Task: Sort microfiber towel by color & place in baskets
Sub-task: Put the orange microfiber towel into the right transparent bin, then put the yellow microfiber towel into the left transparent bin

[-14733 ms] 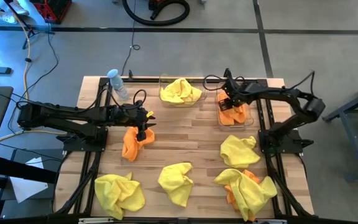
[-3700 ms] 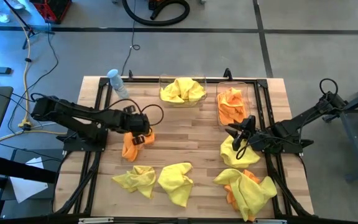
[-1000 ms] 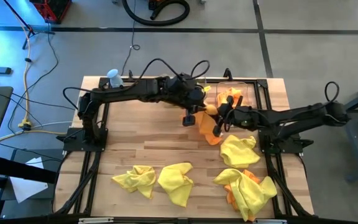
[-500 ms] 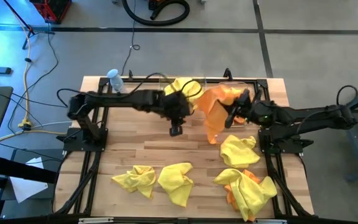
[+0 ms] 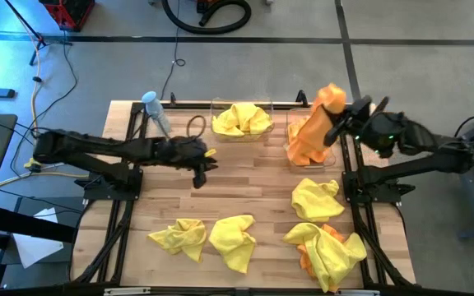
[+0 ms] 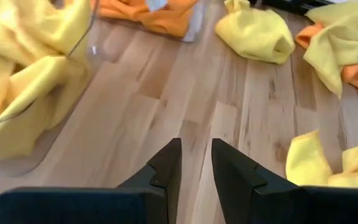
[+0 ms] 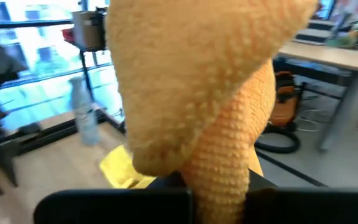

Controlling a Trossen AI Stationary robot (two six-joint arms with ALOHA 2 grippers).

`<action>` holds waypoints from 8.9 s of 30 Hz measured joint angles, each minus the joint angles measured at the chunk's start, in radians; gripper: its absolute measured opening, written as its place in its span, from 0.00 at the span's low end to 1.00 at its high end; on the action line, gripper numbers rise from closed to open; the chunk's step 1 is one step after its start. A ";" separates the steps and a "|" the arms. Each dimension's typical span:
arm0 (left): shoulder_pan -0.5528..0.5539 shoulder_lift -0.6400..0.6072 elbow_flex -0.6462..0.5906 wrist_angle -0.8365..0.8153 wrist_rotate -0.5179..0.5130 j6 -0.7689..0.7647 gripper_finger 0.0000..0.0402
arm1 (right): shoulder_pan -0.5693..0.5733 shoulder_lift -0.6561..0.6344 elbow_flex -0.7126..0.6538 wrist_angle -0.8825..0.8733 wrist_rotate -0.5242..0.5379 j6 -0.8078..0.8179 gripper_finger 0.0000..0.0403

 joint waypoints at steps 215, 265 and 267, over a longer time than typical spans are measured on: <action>-0.596 0.517 0.265 -0.649 0.120 -0.324 0.39 | -0.090 0.106 -0.268 -0.315 -0.369 0.595 0.39; 0.306 0.363 0.944 -0.469 -0.243 0.564 0.00 | 0.434 0.113 -0.635 0.313 -0.059 0.500 0.39; 0.334 0.400 0.949 -0.494 -0.243 0.541 0.00 | 0.435 0.113 -0.635 0.315 -0.059 0.492 0.39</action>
